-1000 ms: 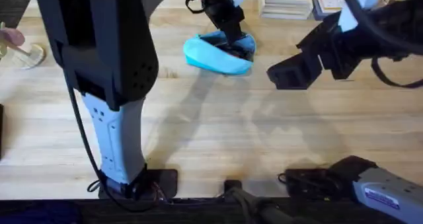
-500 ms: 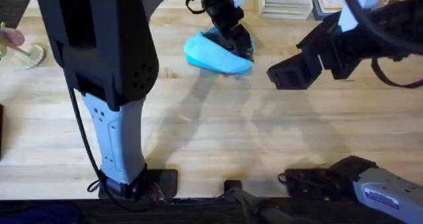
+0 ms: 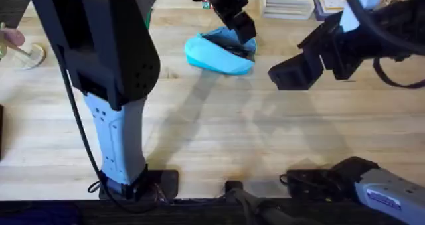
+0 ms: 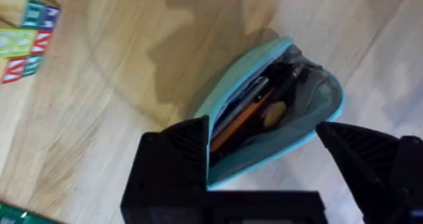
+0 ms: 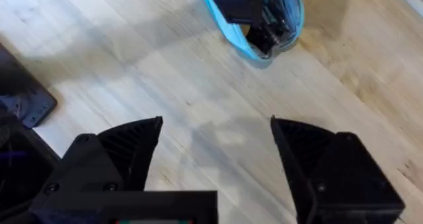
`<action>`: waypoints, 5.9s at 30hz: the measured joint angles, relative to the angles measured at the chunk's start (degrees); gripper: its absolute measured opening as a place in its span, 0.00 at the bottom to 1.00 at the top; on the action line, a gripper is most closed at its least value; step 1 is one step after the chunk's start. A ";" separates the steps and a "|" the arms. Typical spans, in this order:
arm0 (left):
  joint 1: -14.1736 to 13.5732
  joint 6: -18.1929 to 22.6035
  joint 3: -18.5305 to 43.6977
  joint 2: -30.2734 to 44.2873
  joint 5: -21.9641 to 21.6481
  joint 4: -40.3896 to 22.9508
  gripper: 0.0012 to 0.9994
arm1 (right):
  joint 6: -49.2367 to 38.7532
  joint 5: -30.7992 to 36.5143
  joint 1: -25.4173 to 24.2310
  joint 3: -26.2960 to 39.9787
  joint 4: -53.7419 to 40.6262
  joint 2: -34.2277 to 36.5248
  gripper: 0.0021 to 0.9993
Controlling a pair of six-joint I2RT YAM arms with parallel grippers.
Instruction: Unzip the bag, pick up the pens from the table one at a time and place them inside, then zip the bag closed.
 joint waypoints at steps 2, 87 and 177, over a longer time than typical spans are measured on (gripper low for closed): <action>0.00 -0.55 2.87 0.33 -0.90 -1.56 0.99 | 0.00 0.00 0.00 0.00 0.00 0.00 1.00; 35.03 3.16 -47.90 -55.08 13.09 4.00 1.00 | 0.00 0.00 0.00 0.00 0.00 0.00 1.00; 43.69 26.02 -47.90 -47.21 22.22 6.39 0.99 | 9.46 9.40 11.97 21.42 6.14 25.06 1.00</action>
